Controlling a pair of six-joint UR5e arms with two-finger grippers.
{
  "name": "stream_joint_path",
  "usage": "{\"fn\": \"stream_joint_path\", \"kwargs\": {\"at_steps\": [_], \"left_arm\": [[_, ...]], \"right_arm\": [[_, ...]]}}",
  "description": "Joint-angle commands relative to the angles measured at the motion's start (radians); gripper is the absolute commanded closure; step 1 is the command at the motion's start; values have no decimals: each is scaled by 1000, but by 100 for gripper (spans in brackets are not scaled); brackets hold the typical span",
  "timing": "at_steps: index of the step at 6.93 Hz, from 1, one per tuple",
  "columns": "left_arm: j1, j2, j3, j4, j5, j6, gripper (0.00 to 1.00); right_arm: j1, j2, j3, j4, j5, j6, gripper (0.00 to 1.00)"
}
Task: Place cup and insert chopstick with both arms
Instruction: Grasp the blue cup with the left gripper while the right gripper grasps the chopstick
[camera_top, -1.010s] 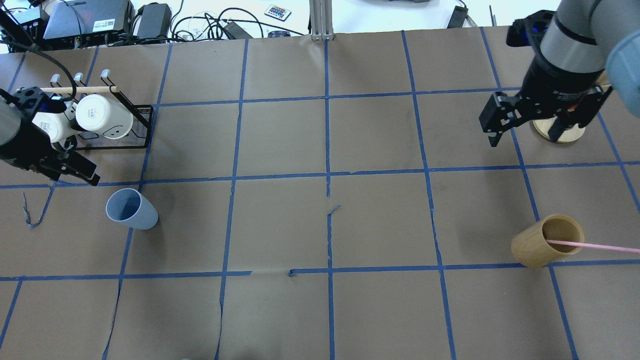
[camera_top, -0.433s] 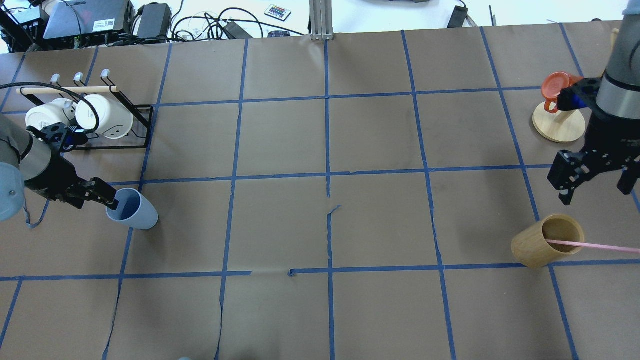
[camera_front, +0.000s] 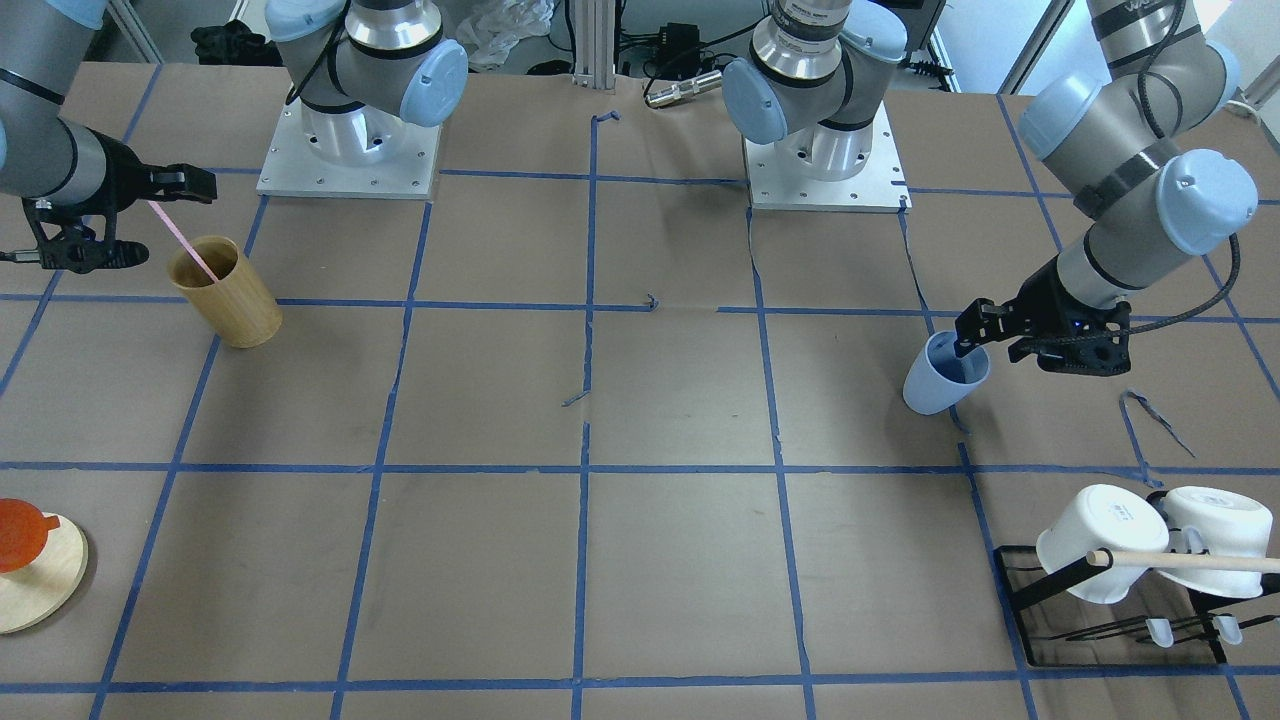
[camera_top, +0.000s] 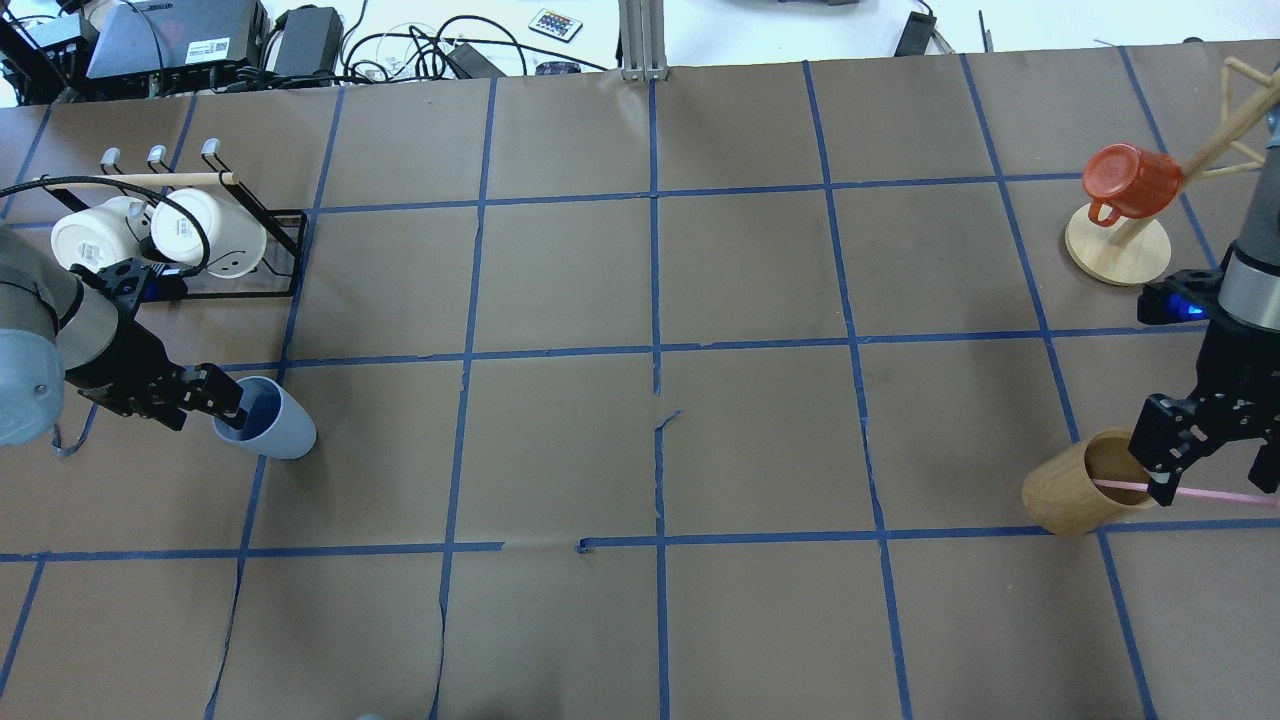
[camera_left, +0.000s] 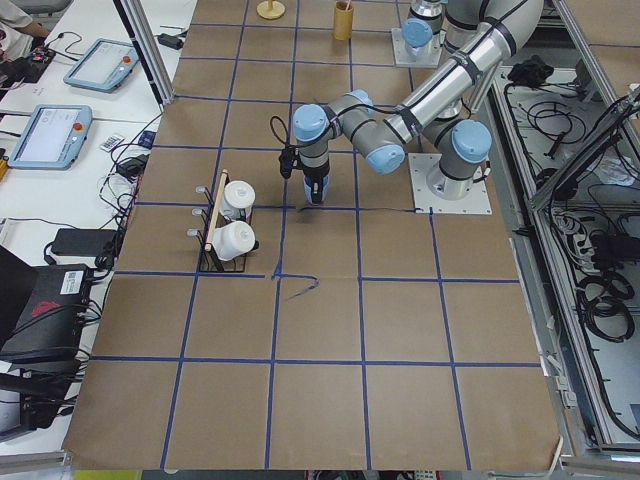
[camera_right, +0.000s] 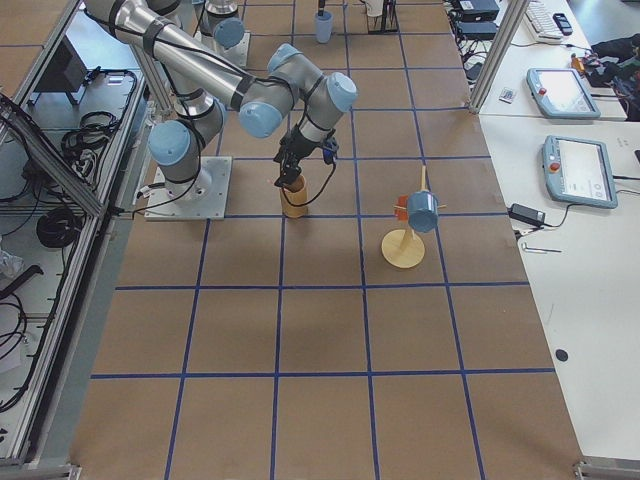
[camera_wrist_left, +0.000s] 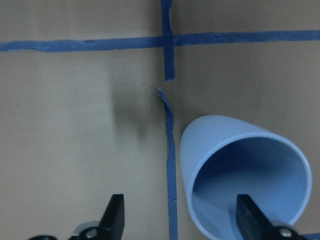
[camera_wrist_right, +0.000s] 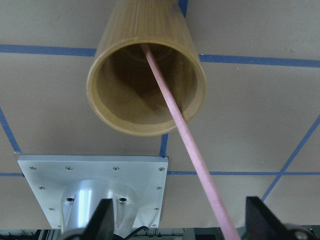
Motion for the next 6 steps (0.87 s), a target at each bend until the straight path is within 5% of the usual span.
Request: {"fn": "stream_joint_path", "kwargs": {"at_steps": [1, 2, 4, 6], "left_arm": [[-1, -7, -17, 1, 0, -5, 81], [-1, -9, -17, 0, 0, -5, 100], [-10, 16, -12, 0, -2, -2, 100], [-102, 75, 20, -87, 0, -107, 100]], "right_arm": [[-9, 3, 13, 1, -58, 0, 11], [-9, 4, 13, 1, -58, 1, 28], [-9, 4, 12, 0, -58, 19, 63], [-9, 30, 4, 0, -58, 24, 74]]}}
